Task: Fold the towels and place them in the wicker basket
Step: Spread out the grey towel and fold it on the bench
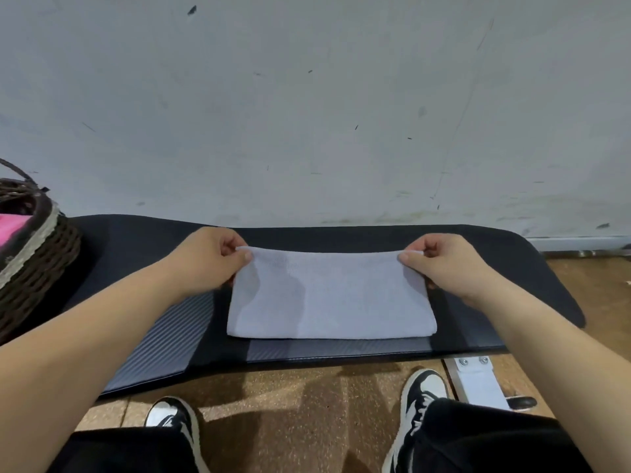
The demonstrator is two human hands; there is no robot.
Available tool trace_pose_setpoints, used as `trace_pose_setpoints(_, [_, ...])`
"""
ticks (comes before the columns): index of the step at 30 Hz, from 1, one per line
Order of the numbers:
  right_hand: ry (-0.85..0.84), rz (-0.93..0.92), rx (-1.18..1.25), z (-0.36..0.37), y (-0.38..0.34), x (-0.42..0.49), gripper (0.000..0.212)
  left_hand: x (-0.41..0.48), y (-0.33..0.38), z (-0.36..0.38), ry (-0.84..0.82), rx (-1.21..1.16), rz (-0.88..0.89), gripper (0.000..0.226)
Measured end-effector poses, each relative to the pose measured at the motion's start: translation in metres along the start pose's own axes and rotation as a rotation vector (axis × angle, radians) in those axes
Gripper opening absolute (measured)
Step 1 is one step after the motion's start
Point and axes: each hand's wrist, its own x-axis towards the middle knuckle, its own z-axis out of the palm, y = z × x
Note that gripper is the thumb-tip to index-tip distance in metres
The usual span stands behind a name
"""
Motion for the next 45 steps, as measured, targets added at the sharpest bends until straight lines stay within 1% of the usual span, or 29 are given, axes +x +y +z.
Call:
trace_pose_setpoints(3, [0.04, -0.016, -0.071, 0.016, -0.003, 0.025, 0.013, 0.02, -0.011, 0.006, 0.022, 0.181, 0.016, 0.012])
trace_pose_setpoints(6, [0.034, -0.015, -0.365, 0.032, 0.002, 0.036, 0.01, 0.03, -0.021, 0.013, 0.011, 0.293, 0.021, 0.008])
trace_pose_setpoints(7, [0.034, -0.011, -0.422, 0.036, 0.005, 0.037, 0.01, 0.033, -0.023, 0.015, 0.012, 0.308, 0.037, 0.011])
trace_pose_setpoints(10, [0.063, 0.007, -0.457, 0.035, 0.011, 0.039, 0.012, 0.036, -0.021, 0.016, -0.027, 0.287, 0.08, 0.041])
trace_pose_setpoints(11, [0.075, 0.003, -0.458, 0.033, 0.011, 0.038, 0.015, 0.035, -0.02, 0.018, -0.059, 0.296, 0.091, 0.049])
trace_pose_setpoints(13, [0.094, -0.045, -0.497, 0.032, 0.012, 0.035, 0.027, 0.034, -0.019, 0.024, -0.105, 0.348, 0.107, 0.055])
trace_pose_setpoints(15, [0.103, -0.174, -0.545, 0.037, 0.007, 0.023, 0.041, 0.032, -0.016, 0.028, -0.128, 0.359, 0.092, 0.046])
trace_pose_setpoints(17, [0.048, -0.338, -0.603, 0.048, 0.0, 0.009, 0.057, 0.031, -0.014, 0.03, -0.134, 0.374, 0.077, 0.028])
trace_pose_setpoints(18, [-0.011, -0.384, -0.639, 0.055, -0.002, 0.002, 0.068, 0.03, -0.013, 0.03, -0.137, 0.386, 0.067, 0.021])
trace_pose_setpoints(19, [-0.078, -0.398, -0.686, 0.061, -0.003, -0.003, 0.078, 0.028, -0.013, 0.029, -0.133, 0.377, 0.054, 0.018])
trace_pose_setpoints(20, [-0.148, -0.379, -0.741, 0.066, -0.002, -0.007, 0.083, 0.025, -0.012, 0.029, -0.123, 0.346, 0.04, 0.019])
trace_pose_setpoints(23, [-0.317, -0.275, -0.848, 0.069, 0.008, -0.01, 0.077, 0.017, -0.012, 0.029, -0.078, 0.163, -0.007, 0.021])
trace_pose_setpoints(25, [-0.358, -0.235, -0.831, 0.067, 0.008, -0.011, 0.077, 0.011, -0.011, 0.027, -0.05, 0.018, -0.034, 0.025])
trace_pose_setpoints(28, [-0.382, -0.191, -0.797, 0.072, 0.004, -0.013, 0.081, 0.004, -0.013, 0.023, 0.01, -0.151, -0.076, 0.04])
trace_pose_setpoints(30, [-0.392, -0.179, -0.786, 0.08, 0.001, -0.017, 0.085, 0.0, -0.014, 0.02, 0.061, -0.221, -0.093, 0.045])
trace_pose_setpoints(32, [-0.408, -0.175, -0.746, 0.088, -0.004, -0.022, 0.085, -0.004, -0.014, 0.018, 0.107, -0.288, -0.109, 0.044])
trace_pose_setpoints(35, [-0.436, -0.17, -0.619, 0.089, -0.018, -0.025, 0.077, -0.012, -0.005, 0.016, 0.168, -0.28, -0.103, 0.042])
trace_pose_setpoints(37, [-0.377, -0.187, -0.487, 0.082, -0.026, -0.023, 0.069, -0.016, 0.007, 0.018, 0.189, -0.295, -0.093, 0.036])
trace_pose_setpoints(39, [-0.254, -0.218, -0.367, 0.071, -0.027, -0.018, 0.063, -0.018, 0.025, 0.021, 0.176, -0.331, -0.079, 0.028])
trace_pose_setpoints(40, [-0.181, -0.245, -0.345, 0.064, -0.026, -0.016, 0.06, -0.018, 0.035, 0.025, 0.154, -0.352, -0.07, 0.025])
trace_pose_setpoints(42, [-0.063, -0.269, -0.335, 0.052, -0.024, -0.014, 0.045, -0.015, 0.055, 0.037, 0.085, -0.388, -0.06, 0.021])
trace_pose_setpoints(44, [-0.021, -0.23, -0.286, 0.042, -0.021, -0.015, 0.032, -0.01, 0.076, 0.055, 0.006, -0.406, -0.061, 0.022])
trace_pose_setpoints(45, [-0.022, -0.2, -0.24, 0.038, -0.02, -0.016, 0.033, -0.007, 0.086, 0.065, -0.031, -0.412, -0.065, 0.023])
